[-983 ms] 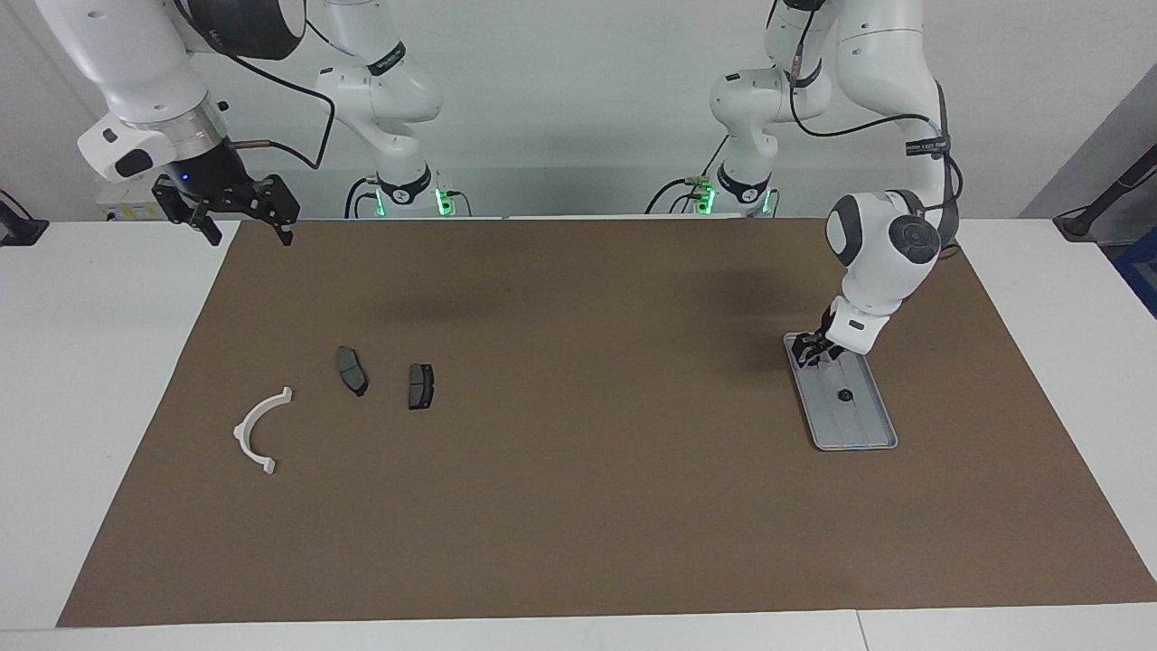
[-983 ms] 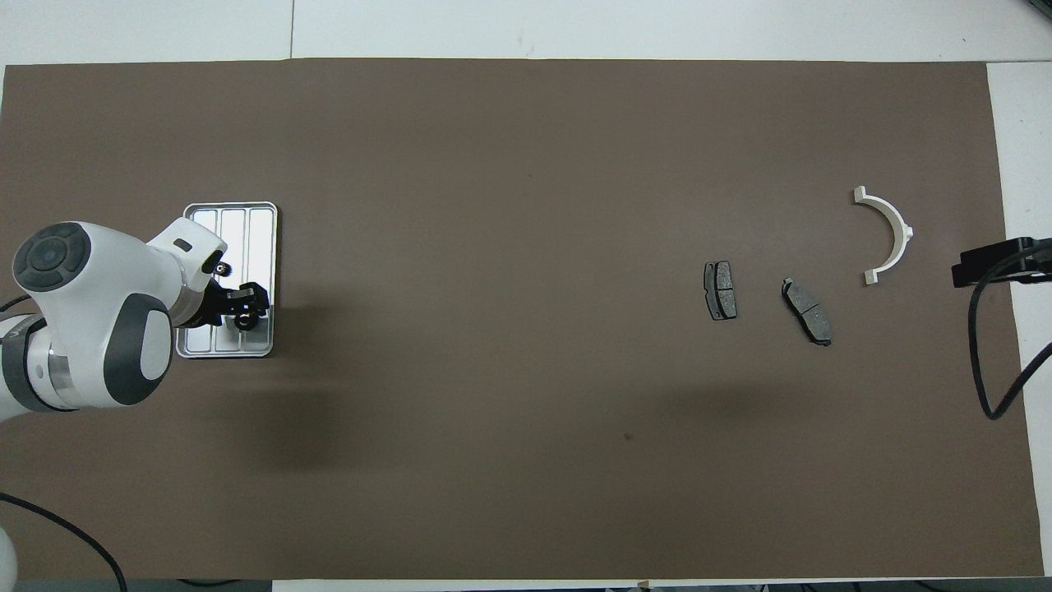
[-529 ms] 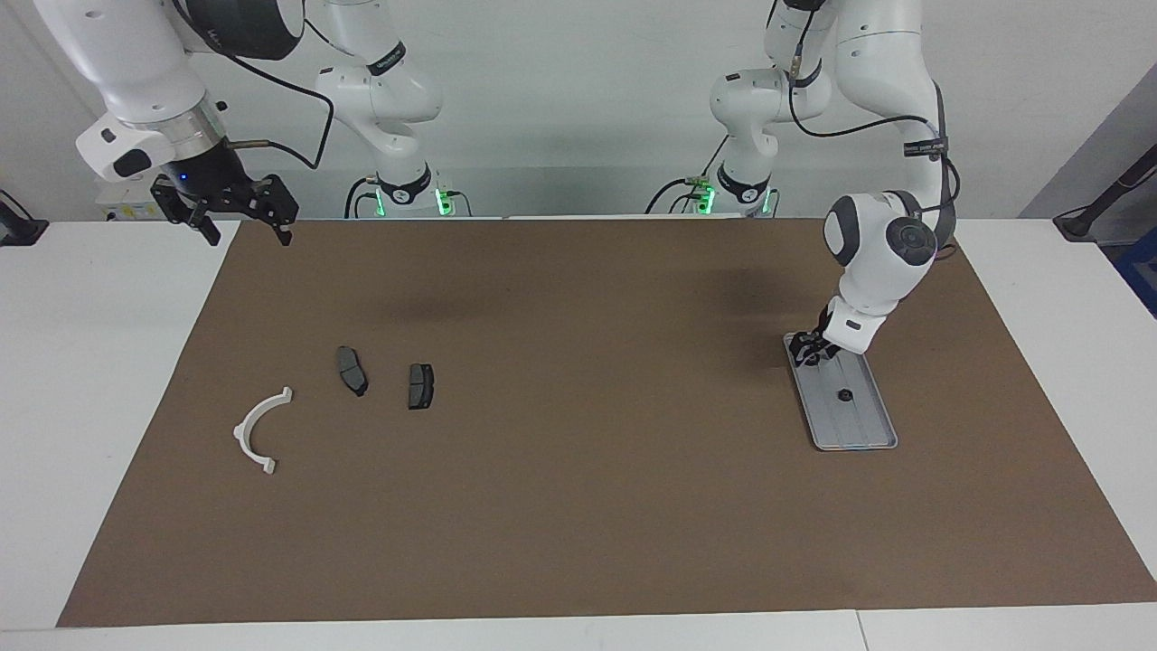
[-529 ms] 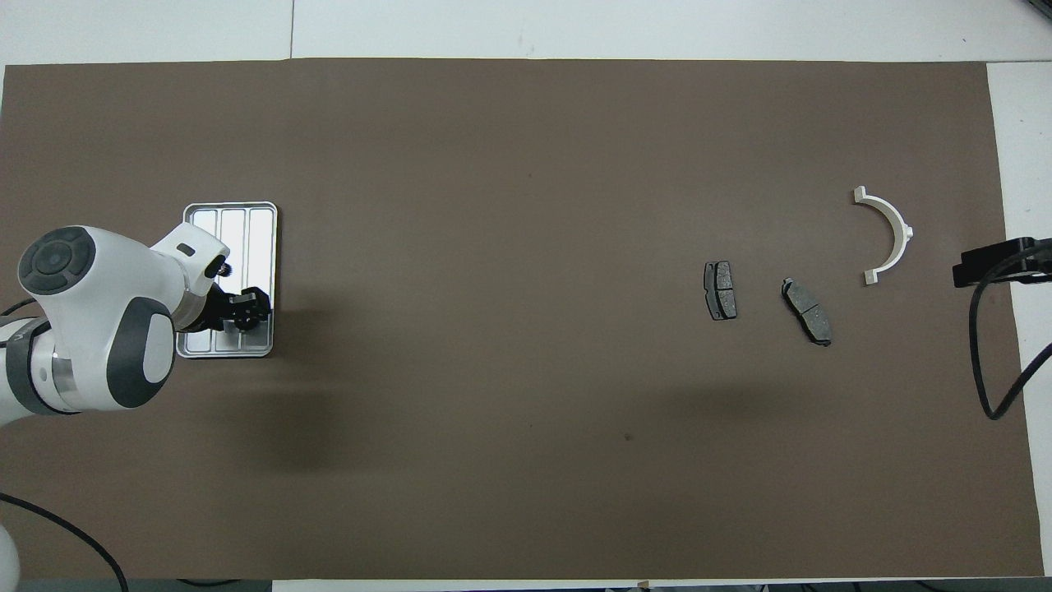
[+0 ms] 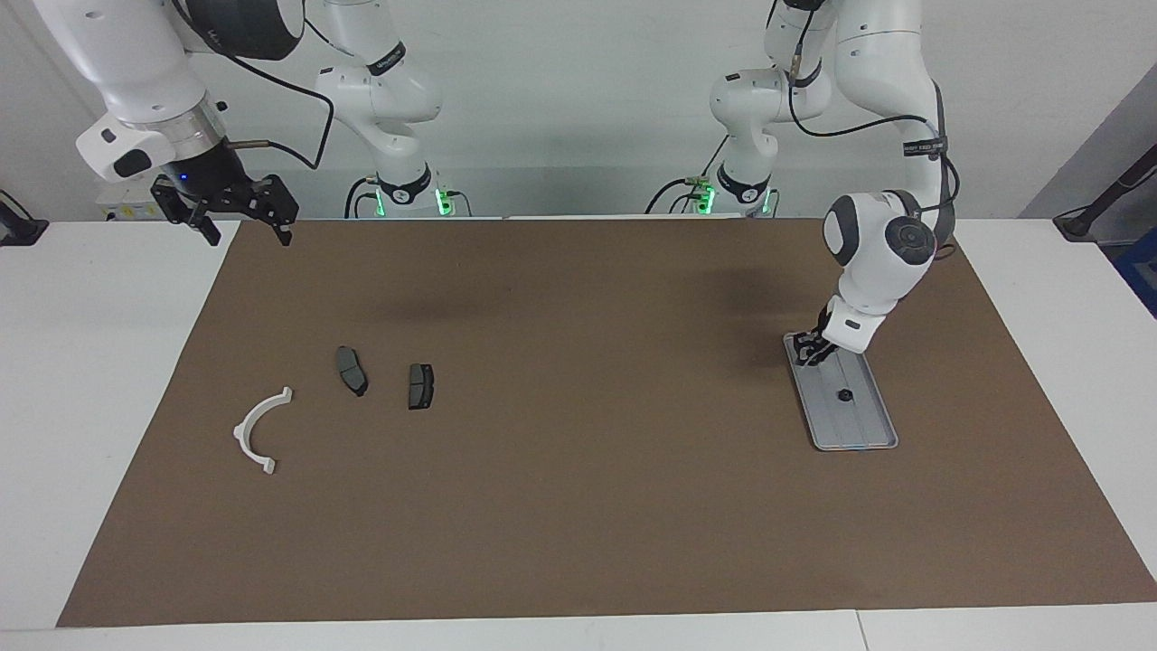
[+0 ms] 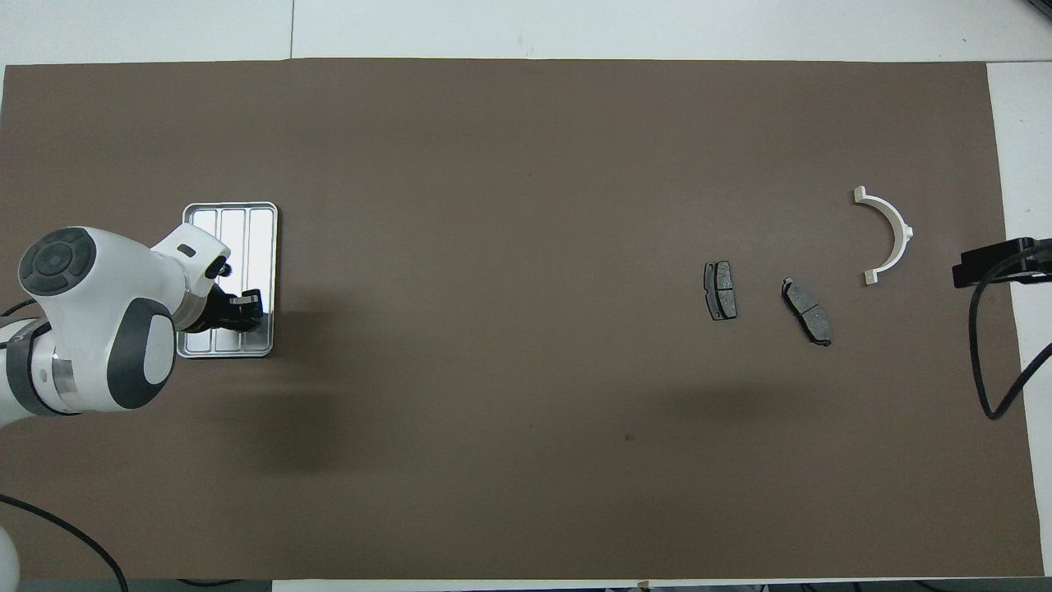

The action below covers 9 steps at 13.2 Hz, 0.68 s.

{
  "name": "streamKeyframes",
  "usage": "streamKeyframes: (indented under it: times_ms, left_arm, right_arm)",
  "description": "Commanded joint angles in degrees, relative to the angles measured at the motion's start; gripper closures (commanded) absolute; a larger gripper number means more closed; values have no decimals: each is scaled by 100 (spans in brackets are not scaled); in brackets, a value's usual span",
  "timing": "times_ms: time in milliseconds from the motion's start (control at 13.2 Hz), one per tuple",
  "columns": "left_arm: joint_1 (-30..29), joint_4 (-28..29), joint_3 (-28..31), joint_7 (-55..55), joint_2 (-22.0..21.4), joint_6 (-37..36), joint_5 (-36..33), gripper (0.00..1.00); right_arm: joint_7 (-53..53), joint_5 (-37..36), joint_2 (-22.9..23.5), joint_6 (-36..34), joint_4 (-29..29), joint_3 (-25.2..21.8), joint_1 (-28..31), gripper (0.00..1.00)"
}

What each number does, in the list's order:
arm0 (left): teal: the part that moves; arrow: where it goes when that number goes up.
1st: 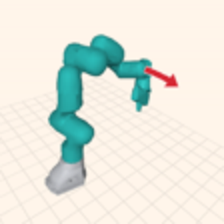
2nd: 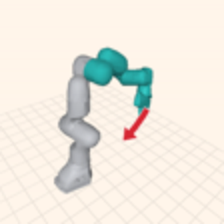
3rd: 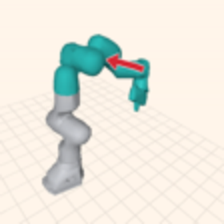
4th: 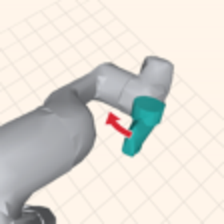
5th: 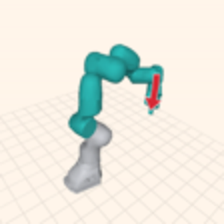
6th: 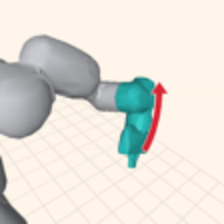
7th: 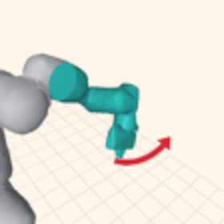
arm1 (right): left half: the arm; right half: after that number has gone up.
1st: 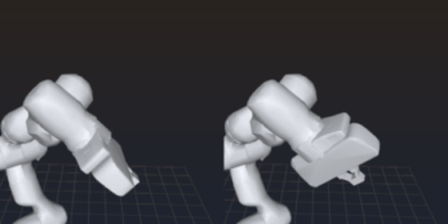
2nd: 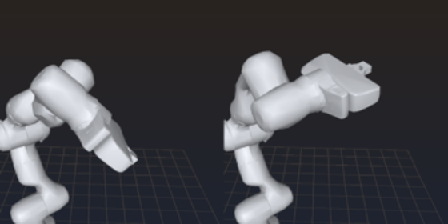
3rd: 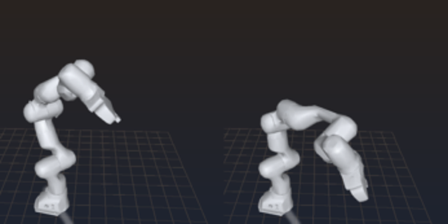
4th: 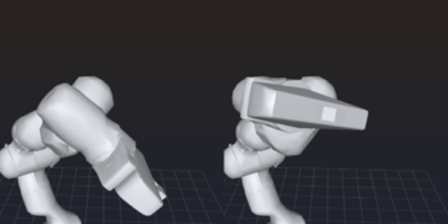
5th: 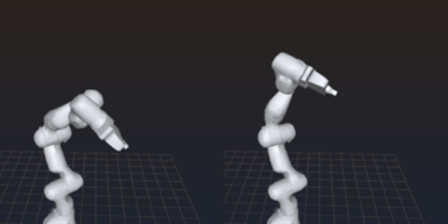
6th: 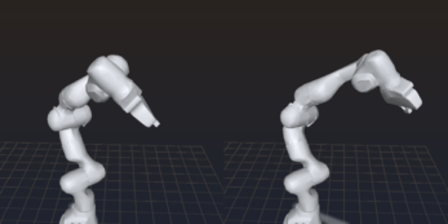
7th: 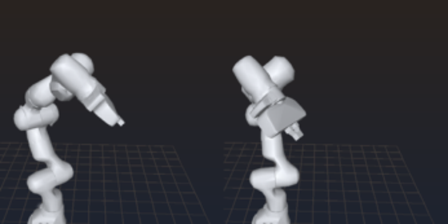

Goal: Place bearing gear from tray to pile
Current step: 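Close the left gripper on the black gear, then carry the gear to mid-table with the left gripper and release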

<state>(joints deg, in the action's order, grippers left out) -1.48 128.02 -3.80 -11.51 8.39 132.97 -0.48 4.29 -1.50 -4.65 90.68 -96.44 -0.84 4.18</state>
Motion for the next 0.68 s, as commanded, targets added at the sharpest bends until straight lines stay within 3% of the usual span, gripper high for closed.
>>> streamKeyframes:
  times_ms: [0, 76, 378, 605]
  left_arm:
    - [16, 145, 20, -114, -154, -34, -110, 94]
    - [24, -13, 20, -123, -110, -157, -101, 97]
    - [288, -1250, -7, -533, 83, -1043, -66, 98]
    - [980, -1999, 2, -1551, 320, -1406, -57, 97]
  right_arm:
    - [195, 53, -150, 169, -199, 49, 91, 0]
    - [186, 53, -159, 161, -199, 49, 83, 0]
    - [212, 53, -159, 169, -199, 40, 100, 0]
    - [405, 53, -150, 195, -191, 40, 205, 0]
